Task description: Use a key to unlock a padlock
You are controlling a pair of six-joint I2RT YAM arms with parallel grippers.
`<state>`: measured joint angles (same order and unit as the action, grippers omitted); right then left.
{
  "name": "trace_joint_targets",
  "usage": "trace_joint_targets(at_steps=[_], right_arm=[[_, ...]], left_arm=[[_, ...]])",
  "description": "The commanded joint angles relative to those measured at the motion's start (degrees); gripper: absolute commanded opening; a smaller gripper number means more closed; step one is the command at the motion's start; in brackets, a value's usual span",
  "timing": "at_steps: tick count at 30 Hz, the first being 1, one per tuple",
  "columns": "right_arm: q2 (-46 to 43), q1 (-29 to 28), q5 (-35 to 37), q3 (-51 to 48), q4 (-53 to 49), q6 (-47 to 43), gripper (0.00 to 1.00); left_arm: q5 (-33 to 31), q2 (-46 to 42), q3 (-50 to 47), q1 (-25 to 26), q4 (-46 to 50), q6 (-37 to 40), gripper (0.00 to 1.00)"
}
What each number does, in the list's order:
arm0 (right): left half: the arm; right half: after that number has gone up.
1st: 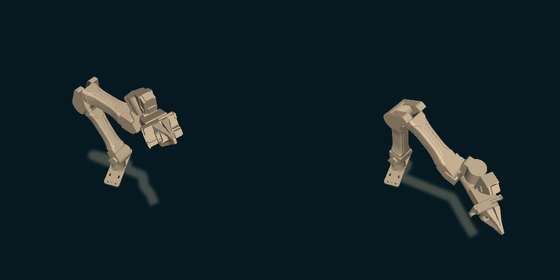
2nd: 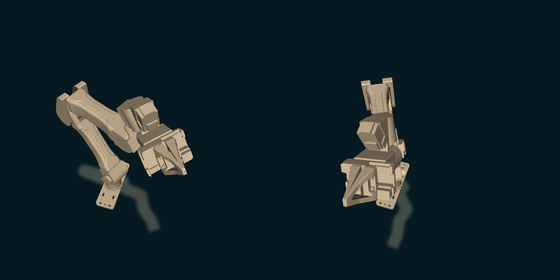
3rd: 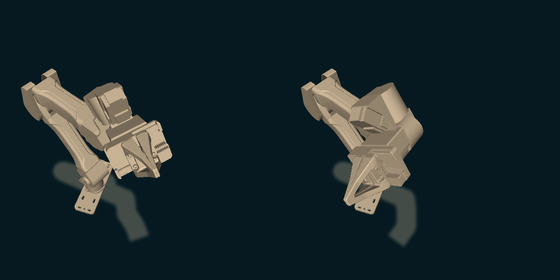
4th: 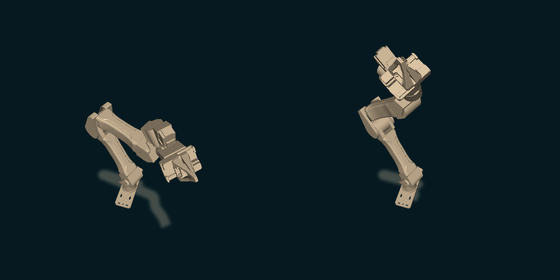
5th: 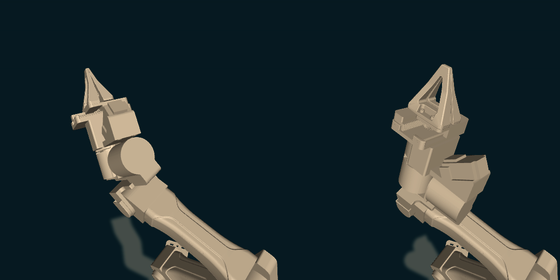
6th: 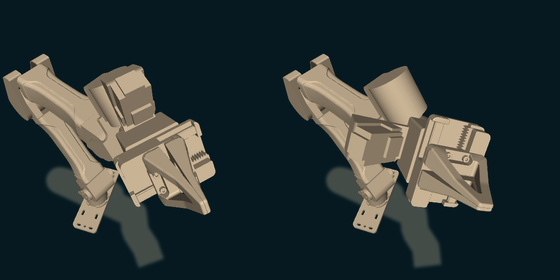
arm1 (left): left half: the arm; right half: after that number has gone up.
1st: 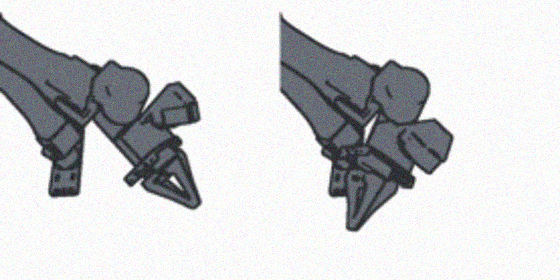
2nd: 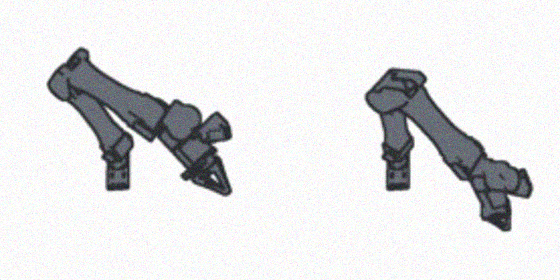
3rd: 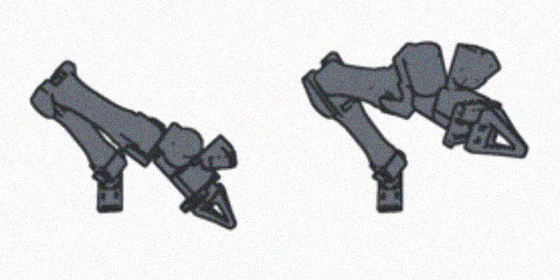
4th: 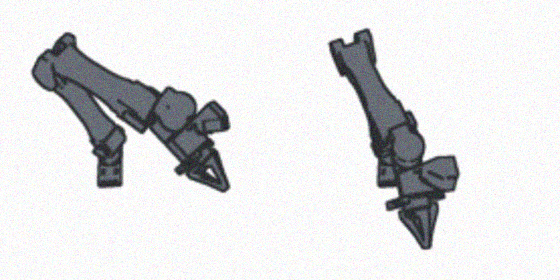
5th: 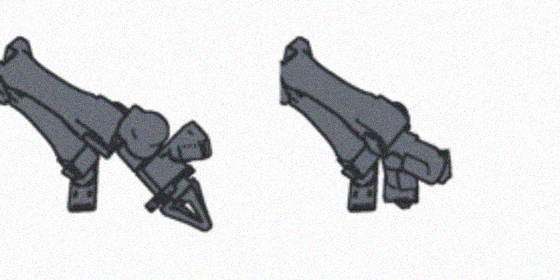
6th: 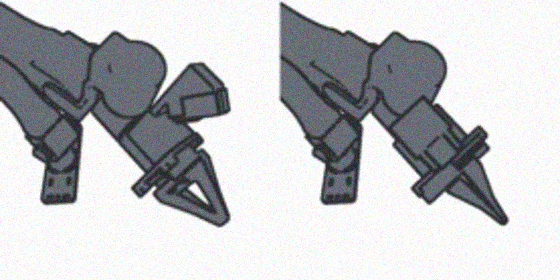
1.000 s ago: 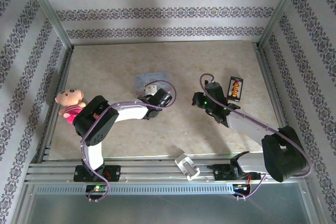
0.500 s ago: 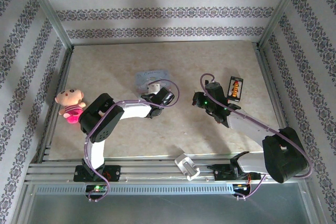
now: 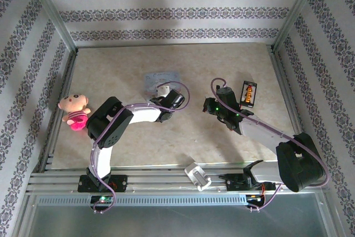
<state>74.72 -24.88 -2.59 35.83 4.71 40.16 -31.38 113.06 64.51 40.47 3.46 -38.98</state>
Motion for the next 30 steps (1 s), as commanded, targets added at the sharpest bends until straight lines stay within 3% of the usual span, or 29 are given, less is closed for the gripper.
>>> trace_joint_targets(at_steps=[1,6,16,19,30], right_arm=[[0.6,0.1,0.1,0.2,0.3,-0.6,0.0],[1.0,0.1,0.3,0.1,0.5,-0.4,0.0],[1.4,0.0,0.2,-0.1,0.8,-0.1,0.0],[1.4,0.0,0.3,-0.2,0.9,0.1,0.0],[1.1,-0.2,0.3,-0.4,1.1,0.2,0.0]], left_arm=[[0.5,0.8,0.3,-1.0,-2.6,0.8,0.54],[0.6,1.2,0.4,-1.4,-2.9,1.1,0.48],[2.2,1.6,-0.1,-2.5,-3.4,0.0,0.47],[2.5,1.7,-0.2,-2.6,-3.6,0.0,0.39],[5.4,2.6,-0.2,-3.2,-4.6,-0.8,0.4]])
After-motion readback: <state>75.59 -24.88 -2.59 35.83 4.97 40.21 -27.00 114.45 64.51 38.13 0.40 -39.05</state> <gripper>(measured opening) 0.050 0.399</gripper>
